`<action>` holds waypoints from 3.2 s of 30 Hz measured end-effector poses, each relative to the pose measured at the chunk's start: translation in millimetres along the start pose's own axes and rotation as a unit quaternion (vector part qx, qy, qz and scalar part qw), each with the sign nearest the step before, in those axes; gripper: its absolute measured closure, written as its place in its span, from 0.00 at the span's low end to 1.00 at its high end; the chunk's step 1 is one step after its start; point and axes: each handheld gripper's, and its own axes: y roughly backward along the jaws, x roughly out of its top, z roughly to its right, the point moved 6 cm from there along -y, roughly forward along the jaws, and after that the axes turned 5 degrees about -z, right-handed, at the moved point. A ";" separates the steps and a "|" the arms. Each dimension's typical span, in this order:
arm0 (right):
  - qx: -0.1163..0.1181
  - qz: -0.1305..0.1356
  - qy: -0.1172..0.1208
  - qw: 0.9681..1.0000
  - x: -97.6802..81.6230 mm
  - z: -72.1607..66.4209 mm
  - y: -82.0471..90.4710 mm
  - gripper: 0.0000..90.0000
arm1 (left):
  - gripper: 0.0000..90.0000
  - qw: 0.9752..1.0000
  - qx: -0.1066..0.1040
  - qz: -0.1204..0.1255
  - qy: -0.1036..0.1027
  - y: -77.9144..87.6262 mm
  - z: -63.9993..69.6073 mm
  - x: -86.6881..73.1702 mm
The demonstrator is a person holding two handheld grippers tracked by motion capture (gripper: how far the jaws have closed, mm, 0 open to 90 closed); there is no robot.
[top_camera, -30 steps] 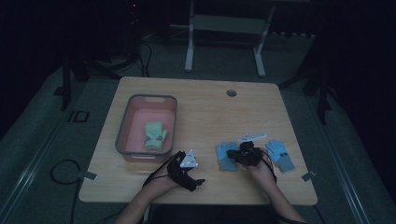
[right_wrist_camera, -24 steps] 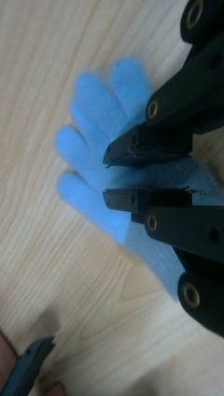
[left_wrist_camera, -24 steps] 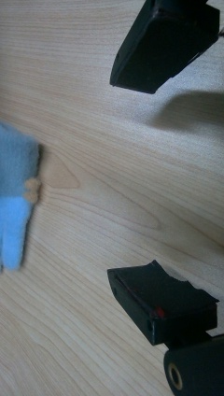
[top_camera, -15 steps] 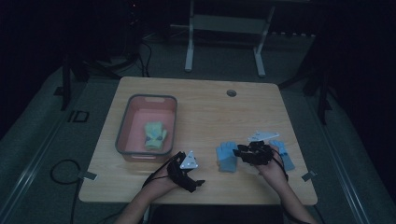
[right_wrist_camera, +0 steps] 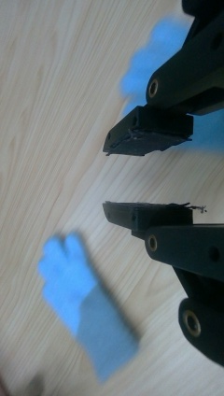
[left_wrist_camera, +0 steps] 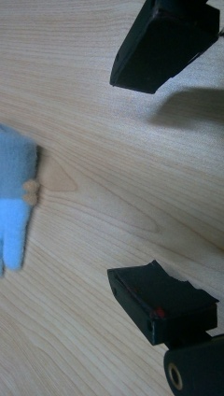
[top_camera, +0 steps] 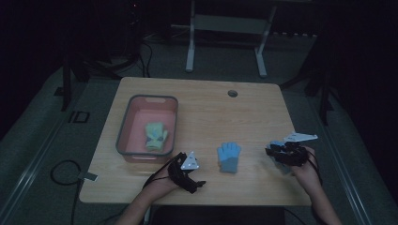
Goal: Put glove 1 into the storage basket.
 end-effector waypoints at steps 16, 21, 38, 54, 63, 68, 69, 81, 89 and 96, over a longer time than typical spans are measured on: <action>-0.014 -0.033 0.003 0.999 -31.5 61.5 8.2 0.73 | 0.09 1.000 -0.001 -0.001 0.000 -0.7 0.5 -0.3; 0.004 -0.041 -0.001 0.999 -40.4 61.8 -4.1 0.74 | 0.09 1.000 -0.003 0.003 0.003 -0.7 0.7 -0.4; -0.026 -0.032 -0.046 0.998 -27.5 32.0 4.2 0.96 | 0.09 1.000 -0.002 0.004 0.003 -1.1 0.6 -0.7; -0.046 0.034 -0.152 0.987 0.5 -31.2 16.3 0.96 | 0.09 1.000 -0.003 0.004 -0.002 -0.2 2.6 -0.2; -0.044 0.016 -0.167 0.985 -8.2 -41.6 -12.1 0.95 | 0.09 1.000 -0.003 0.009 0.002 0.6 2.8 1.0; -0.055 0.004 -0.180 0.982 -13.9 -36.6 -30.3 0.95 | 0.09 1.000 -0.003 0.009 0.001 0.8 2.3 0.6; -0.058 0.001 -0.177 0.982 -15.4 -35.1 -33.9 0.94 | 0.09 1.000 -0.003 0.011 0.002 0.8 2.6 0.8; -0.057 0.004 -0.097 0.994 -11.4 -28.7 -27.1 0.77 | 0.09 1.000 -0.003 0.009 -0.001 1.8 1.5 0.0; -0.010 -0.051 0.047 0.998 -19.0 -25.6 -38.8 0.72 | 0.09 1.000 -0.003 0.009 -0.001 1.5 1.1 -0.4; 0.022 -0.062 0.051 0.997 -20.1 -15.4 -43.5 0.73 | 0.09 1.000 -0.002 0.009 0.002 0.9 0.3 -0.4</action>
